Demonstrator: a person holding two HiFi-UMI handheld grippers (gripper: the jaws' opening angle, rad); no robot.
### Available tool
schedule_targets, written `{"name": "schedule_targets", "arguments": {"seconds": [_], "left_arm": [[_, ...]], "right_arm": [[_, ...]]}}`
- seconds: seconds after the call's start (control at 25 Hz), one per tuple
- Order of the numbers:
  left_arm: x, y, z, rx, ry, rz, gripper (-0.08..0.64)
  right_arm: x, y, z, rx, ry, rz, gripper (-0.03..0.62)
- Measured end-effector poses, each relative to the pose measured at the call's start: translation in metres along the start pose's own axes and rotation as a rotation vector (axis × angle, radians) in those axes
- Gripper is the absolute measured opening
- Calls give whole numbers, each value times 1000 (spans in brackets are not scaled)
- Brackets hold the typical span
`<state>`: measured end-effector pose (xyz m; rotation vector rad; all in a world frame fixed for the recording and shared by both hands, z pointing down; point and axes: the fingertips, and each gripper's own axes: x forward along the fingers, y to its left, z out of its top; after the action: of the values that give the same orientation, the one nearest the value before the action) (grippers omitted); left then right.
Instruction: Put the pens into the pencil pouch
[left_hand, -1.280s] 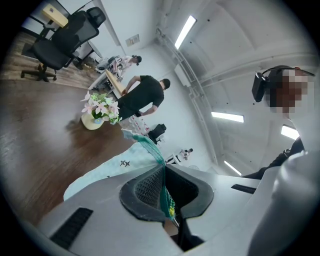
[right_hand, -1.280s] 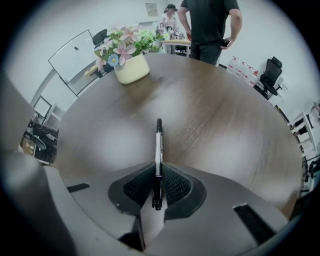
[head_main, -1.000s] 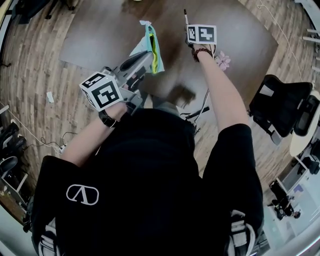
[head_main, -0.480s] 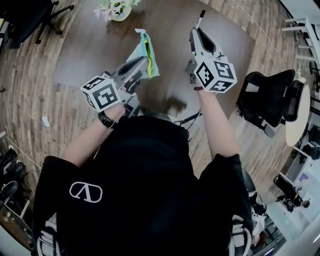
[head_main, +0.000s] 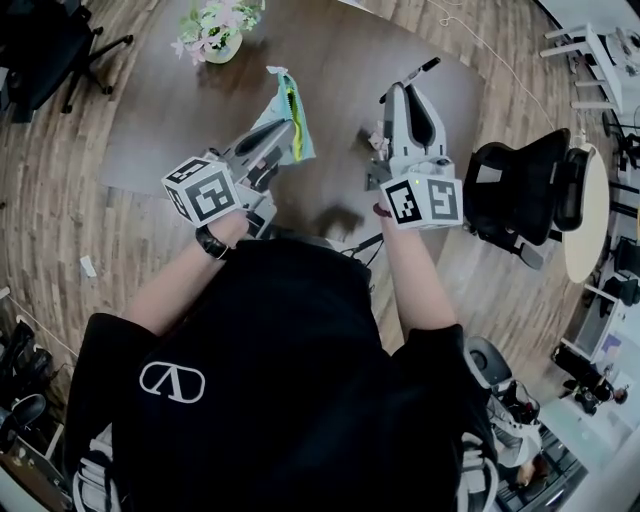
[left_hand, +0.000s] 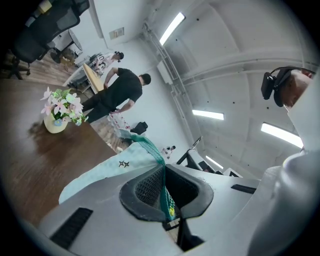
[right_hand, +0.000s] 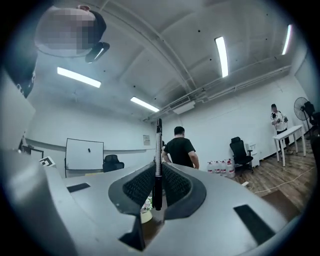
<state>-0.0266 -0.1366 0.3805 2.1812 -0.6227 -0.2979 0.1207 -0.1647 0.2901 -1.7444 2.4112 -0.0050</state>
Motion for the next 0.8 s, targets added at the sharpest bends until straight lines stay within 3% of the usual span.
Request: {"name": "schedule_targets", "arguments": {"seconds": [0.12, 0.48, 0.8], "left_arm": [[8, -2, 0, 4, 1, -1, 15], [8, -7, -4, 8, -1, 8, 15], [5, -18, 3, 21, -16, -14, 15]], "right_arm": [[2, 11, 3, 50, -28, 29, 44], [18, 92, 8, 137, -56, 229, 44], [17, 107, -17, 214, 4, 292, 44]]}}
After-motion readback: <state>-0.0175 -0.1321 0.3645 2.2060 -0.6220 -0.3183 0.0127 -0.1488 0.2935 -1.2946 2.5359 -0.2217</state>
